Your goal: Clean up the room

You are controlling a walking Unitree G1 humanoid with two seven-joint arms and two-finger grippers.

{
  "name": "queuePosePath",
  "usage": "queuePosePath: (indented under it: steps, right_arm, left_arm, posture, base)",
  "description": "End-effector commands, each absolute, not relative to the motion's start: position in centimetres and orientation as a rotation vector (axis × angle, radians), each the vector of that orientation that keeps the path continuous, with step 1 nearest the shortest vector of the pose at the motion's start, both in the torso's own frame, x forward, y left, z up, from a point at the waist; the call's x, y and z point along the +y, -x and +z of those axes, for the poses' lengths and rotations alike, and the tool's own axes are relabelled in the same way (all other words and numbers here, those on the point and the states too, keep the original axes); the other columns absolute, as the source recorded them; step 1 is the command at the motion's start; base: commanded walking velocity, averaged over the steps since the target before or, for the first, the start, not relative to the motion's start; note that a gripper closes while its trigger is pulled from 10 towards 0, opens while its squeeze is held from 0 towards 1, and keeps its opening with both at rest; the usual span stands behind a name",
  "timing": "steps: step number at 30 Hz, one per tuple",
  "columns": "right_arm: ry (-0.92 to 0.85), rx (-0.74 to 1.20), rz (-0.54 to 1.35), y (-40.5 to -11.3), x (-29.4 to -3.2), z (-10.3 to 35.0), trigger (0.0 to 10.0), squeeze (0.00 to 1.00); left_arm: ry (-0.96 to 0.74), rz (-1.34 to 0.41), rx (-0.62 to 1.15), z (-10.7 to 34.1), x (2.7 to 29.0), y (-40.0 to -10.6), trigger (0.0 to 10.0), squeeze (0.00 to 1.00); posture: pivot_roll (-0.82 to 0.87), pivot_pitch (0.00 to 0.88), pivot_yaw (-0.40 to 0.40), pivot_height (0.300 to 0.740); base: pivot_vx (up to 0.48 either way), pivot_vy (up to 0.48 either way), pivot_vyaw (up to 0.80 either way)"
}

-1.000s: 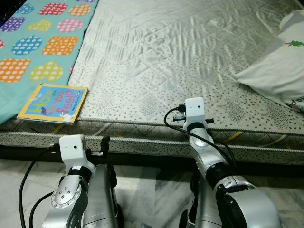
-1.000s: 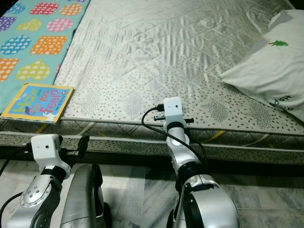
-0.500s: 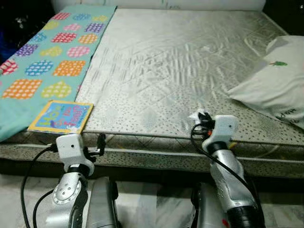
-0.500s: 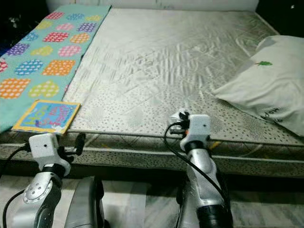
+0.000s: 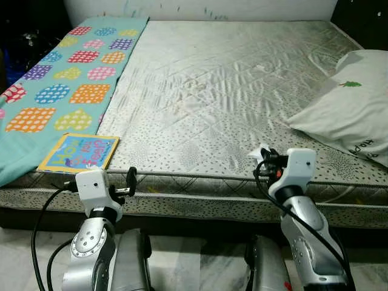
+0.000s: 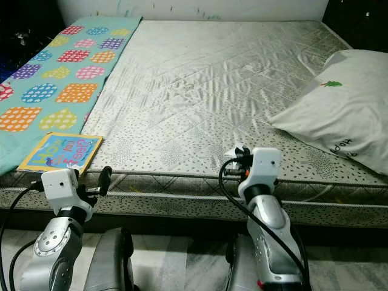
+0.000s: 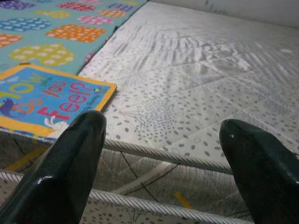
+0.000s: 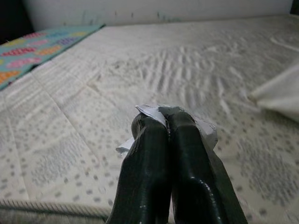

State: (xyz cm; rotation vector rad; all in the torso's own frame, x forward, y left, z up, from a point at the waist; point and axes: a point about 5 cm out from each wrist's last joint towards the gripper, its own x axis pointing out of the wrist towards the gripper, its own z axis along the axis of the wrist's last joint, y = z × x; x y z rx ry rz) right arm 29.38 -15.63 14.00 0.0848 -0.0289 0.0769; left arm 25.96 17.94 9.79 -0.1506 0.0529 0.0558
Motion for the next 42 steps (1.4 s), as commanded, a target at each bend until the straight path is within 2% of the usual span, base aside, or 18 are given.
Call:
queuePosePath:
  steps: [1, 17, 27, 31, 42]
  right_arm:
    - [-0.091, -0.051, 0.089, -29.46, -15.32, 14.8, 10.0, 0.0]
    - [-0.116, -0.04, 0.078, -30.11, -15.44, 15.1, 10.0, 0.0]
    - [-0.115, -0.038, 0.078, -30.18, -15.48, 15.05, 10.0, 0.0]
    - [-0.112, -0.04, 0.077, -30.31, -15.44, 15.1, 10.0, 0.0]
    - [-0.111, -0.036, 0.067, -30.26, -15.54, 14.88, 10.0, 0.0]
  left_arm:
    - [0.139, 0.059, 0.047, 9.86, 18.07, -26.07, 10.0, 0.0]
    - [0.139, 0.051, 0.047, 9.72, 17.86, -26.24, 10.0, 0.0]
    - [0.138, 0.047, 0.045, 9.66, 17.73, -26.36, 10.0, 0.0]
    - [0.137, 0.041, 0.042, 9.72, 17.66, -26.51, 10.0, 0.0]
    - [0.135, 0.038, 0.034, 9.89, 17.57, -26.81, 10.0, 0.0]
  posture:
    - [-0.09, 0.0, 0.021, 0.501]
    - [-0.09, 0.0, 0.022, 0.591]
    - [-0.09, 0.0, 0.02, 0.63]
    - [-0.09, 0.0, 0.02, 0.663]
    - [-0.09, 0.0, 0.024, 0.721]
  base:
    - [0.0, 0.0, 0.0]
    - [0.0, 0.0, 0.0]
    - [0.0, 0.0, 0.0]
    - [0.0, 0.0, 0.0]
    - [0.0, 0.0, 0.0]
